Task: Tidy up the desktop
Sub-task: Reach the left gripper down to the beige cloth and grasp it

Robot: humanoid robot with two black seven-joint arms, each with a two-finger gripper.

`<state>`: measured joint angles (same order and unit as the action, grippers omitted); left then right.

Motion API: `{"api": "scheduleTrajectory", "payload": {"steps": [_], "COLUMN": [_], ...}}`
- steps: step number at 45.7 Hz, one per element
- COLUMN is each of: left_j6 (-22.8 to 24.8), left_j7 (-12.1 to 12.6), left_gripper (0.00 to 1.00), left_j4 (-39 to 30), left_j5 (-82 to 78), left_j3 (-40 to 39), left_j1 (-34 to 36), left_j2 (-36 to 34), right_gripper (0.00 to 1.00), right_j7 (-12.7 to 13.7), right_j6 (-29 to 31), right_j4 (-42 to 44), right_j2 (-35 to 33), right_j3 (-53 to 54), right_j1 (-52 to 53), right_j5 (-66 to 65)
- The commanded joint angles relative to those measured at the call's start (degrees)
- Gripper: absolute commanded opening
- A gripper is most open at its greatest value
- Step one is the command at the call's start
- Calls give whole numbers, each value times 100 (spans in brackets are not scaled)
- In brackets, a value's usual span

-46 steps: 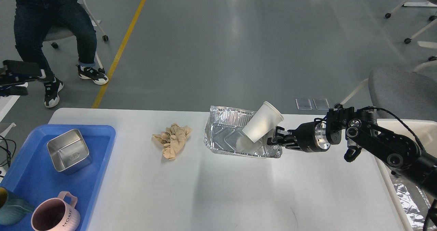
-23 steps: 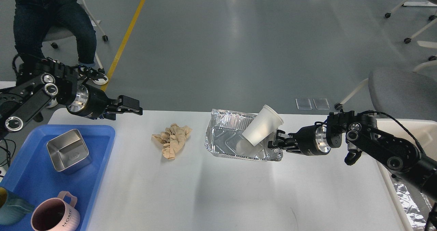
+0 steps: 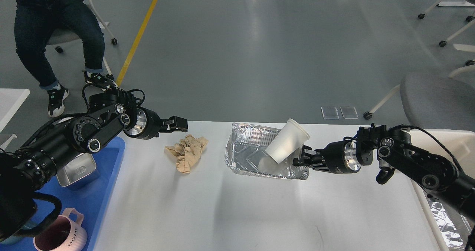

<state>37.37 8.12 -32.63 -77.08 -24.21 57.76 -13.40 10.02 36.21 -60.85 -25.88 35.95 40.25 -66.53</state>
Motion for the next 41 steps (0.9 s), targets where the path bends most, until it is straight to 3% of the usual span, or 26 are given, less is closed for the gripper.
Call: {"api": "scheduleTrajectory", "payload": {"steps": [1,24,37,41], "left_j6": [-168,-941,-977,-977], "left_j7": [-4,14,84,84], "left_gripper": [100,100,98,91], "left_j4": [327,863,908,934], "left_j5": [35,123,114,122], "left_j3": [40,48,57,162], "left_j1": [-19,-520,-537,-546], "left_j2": [259,866,945,954], "right_gripper": [0,0,0,0], "right_j7": [0,0,0,0], "right_j6": [0,-9,-9,-9], "right_j4": [-15,-85,-120,-120], "right_j2": [-13,-13,-13,-13], "right_j3": [0,9,26,70], "right_j1": [-9,-97,-106,-158], "right_j5": [0,0,0,0]}}
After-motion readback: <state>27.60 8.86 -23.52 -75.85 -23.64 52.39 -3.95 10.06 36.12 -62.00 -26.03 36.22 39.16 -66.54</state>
